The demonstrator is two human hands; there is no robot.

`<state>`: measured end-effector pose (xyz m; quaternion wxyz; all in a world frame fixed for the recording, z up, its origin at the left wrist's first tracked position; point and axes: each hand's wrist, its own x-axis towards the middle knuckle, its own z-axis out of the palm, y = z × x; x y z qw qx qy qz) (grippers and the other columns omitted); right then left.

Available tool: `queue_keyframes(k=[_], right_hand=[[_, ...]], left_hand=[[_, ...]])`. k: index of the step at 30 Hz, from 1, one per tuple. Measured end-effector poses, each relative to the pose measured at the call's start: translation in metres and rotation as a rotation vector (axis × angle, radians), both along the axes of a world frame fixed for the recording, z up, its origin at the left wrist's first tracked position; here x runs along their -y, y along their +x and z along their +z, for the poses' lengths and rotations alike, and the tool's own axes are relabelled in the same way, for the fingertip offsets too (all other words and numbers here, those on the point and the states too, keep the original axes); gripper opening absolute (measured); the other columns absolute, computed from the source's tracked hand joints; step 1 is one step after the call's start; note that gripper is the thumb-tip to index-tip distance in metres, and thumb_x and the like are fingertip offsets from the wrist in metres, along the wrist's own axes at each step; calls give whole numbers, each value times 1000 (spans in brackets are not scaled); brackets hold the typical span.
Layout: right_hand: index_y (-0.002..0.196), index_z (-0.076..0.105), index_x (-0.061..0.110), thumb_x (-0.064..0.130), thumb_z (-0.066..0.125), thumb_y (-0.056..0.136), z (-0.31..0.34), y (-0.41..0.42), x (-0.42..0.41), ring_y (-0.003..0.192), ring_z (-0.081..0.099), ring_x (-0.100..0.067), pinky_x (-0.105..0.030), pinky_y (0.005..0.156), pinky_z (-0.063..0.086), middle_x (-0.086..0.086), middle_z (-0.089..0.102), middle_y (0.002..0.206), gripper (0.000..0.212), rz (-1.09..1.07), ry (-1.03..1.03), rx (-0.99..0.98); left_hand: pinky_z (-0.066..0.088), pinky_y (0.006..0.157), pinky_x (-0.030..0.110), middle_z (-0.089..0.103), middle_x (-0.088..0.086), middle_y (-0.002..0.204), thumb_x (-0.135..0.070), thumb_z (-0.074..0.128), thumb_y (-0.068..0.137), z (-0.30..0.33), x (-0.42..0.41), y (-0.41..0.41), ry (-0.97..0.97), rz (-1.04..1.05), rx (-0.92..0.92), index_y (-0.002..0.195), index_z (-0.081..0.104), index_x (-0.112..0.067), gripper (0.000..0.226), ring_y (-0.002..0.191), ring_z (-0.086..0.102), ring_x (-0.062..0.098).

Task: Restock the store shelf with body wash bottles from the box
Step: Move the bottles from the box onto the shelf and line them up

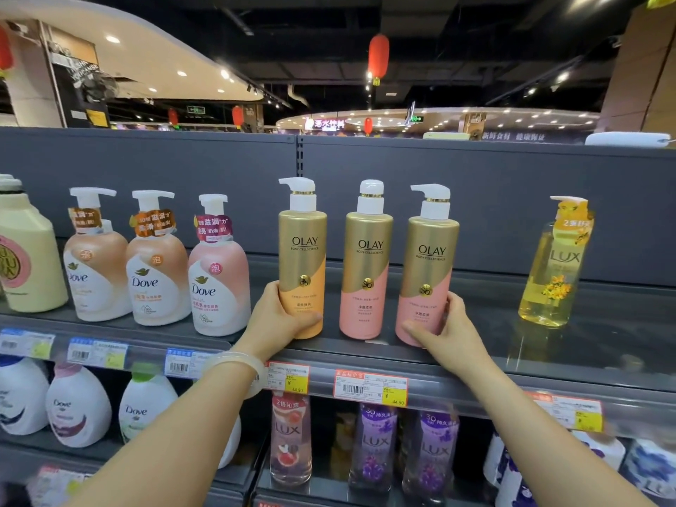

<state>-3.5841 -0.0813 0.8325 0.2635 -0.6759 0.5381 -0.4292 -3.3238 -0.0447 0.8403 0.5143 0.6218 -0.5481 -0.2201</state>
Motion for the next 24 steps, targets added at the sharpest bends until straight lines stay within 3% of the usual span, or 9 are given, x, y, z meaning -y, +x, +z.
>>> queue_keyframes(k=[6, 12, 18, 24], right_hand=[[127, 38, 17, 39, 84, 62, -1, 5, -2, 111, 56, -20, -39, 88, 50, -1, 57, 124, 83, -104, -21, -59], [125, 39, 15, 34, 81, 68, 1, 5, -4, 111, 56, -22, -33, 81, 47, -3, 57, 125, 74, -99, -16, -79], [129, 37, 15, 33, 80, 70, 1, 4, -3, 113, 55, -23, -38, 88, 48, -3, 56, 127, 75, -83, -5, -74], [133, 34, 15, 32, 79, 72, 1, 3, -2, 117, 54, -24, -41, 93, 47, -3, 54, 130, 78, -65, 20, -70]], left_hand=[[49, 90, 37, 48, 2, 113, -29, 89, 49, -6, 5, -3, -44, 126, 106, 113, 43, -19, 79, 105, 53, 17], [44, 71, 26, 53, 7, 109, -16, 85, 55, -5, 5, -4, -48, 128, 106, 103, 45, -13, 63, 92, 56, 17], [49, 75, 30, 55, 6, 109, -26, 84, 49, -5, 7, -2, -16, 115, 103, 109, 46, -14, 72, 96, 59, 19], [43, 78, 28, 53, 3, 114, -13, 84, 62, -1, 2, -4, 9, 72, 40, 122, 38, -13, 76, 99, 55, 17]])
